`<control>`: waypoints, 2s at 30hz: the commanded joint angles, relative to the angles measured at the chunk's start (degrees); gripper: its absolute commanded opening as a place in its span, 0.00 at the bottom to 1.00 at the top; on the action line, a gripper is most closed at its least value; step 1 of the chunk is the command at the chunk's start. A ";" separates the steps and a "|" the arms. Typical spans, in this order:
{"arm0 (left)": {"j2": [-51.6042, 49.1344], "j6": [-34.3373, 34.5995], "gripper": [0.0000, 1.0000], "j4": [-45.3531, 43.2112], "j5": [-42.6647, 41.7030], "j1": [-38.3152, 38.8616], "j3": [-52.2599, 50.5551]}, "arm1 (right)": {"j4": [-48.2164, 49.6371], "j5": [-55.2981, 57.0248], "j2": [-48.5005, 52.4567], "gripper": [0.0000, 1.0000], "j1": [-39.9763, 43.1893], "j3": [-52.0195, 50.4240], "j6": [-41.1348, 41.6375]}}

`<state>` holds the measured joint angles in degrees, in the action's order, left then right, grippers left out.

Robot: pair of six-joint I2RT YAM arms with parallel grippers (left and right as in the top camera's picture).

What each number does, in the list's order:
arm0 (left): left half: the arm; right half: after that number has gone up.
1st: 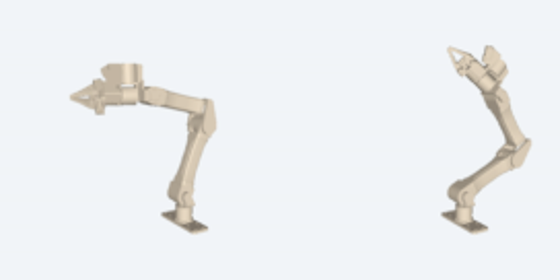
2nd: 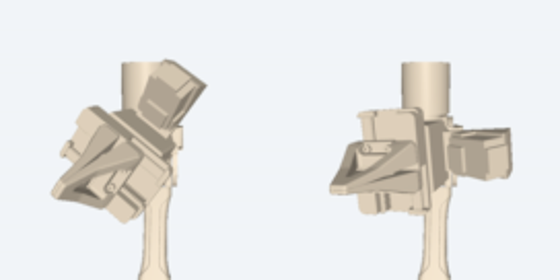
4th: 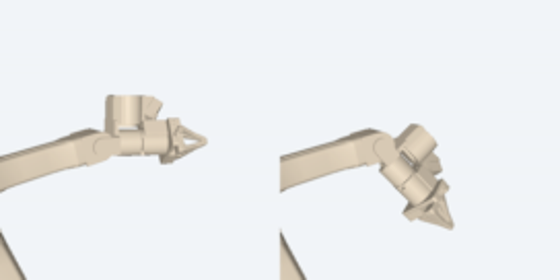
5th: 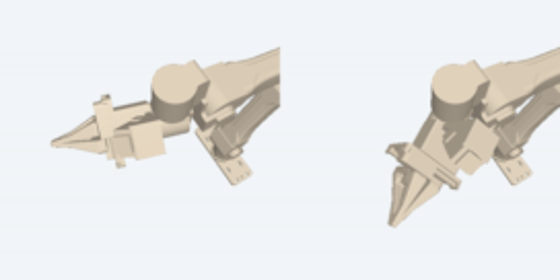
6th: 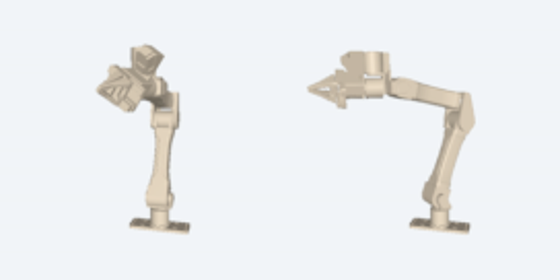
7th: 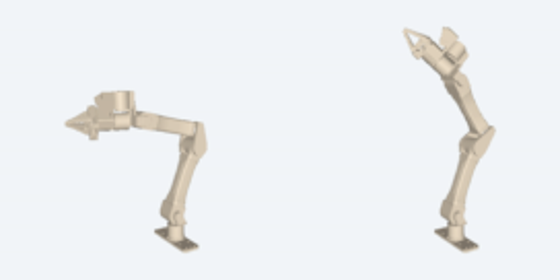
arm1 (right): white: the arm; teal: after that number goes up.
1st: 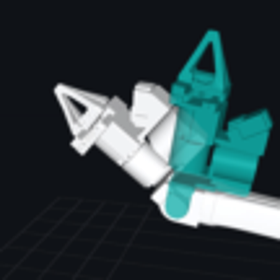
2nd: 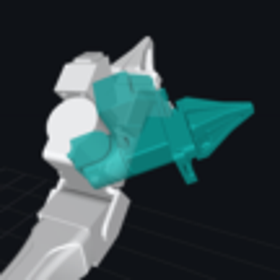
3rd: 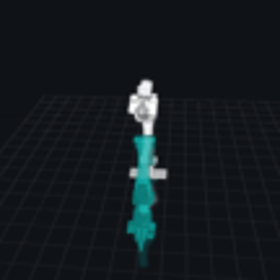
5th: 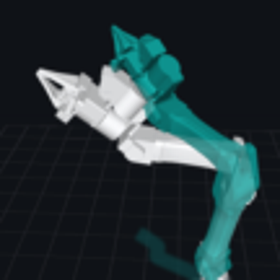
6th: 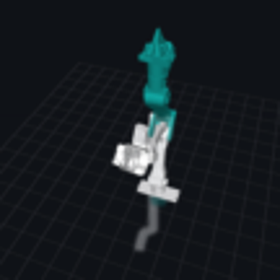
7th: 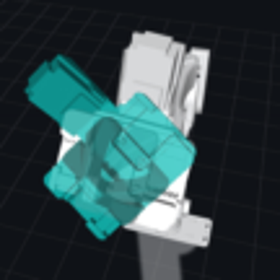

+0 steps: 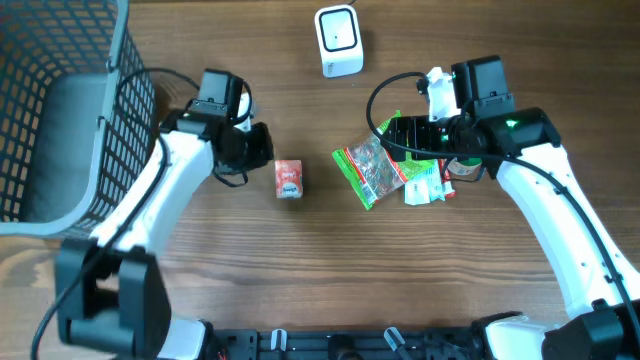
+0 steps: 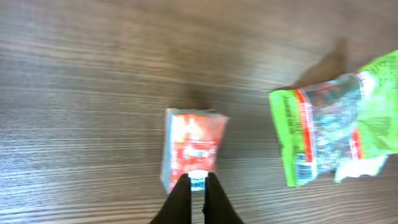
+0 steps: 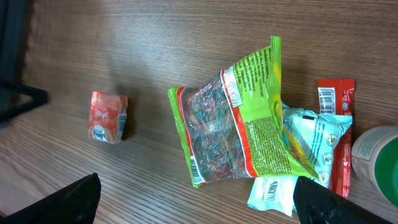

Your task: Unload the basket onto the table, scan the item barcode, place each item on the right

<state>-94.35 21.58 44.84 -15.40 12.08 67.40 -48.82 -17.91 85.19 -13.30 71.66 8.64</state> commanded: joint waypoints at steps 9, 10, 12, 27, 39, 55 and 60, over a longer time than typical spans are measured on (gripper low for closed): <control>-10.14 7.69 0.04 0.00 7.56 12.37 -0.87 | 0.13 0.52 0.00 1.00 0.04 0.11 -0.98; -11.74 7.67 0.04 -0.22 7.54 12.94 -1.03 | 0.11 0.52 0.00 1.00 0.04 0.09 -1.01; -13.64 7.67 0.04 -0.79 7.58 13.77 -1.88 | 0.13 0.52 0.00 1.00 0.04 0.09 -0.98; -13.40 7.23 0.04 -5.03 14.01 10.95 4.55 | 0.13 0.52 0.00 1.00 0.04 0.09 -0.98; -8.70 5.68 0.12 3.39 13.60 6.60 11.78 | 0.13 0.52 0.00 1.00 0.04 0.09 -0.98; -8.85 5.86 0.15 -0.39 7.63 5.81 -3.93 | 0.13 0.52 0.00 1.00 0.04 0.09 -0.98; -8.85 5.88 0.11 -0.26 11.45 5.81 -5.73 | 0.13 0.52 0.00 1.00 0.04 0.09 -1.01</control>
<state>-102.87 27.35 44.51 -6.63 17.67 63.35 -48.82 -17.91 85.19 -13.30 71.66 8.62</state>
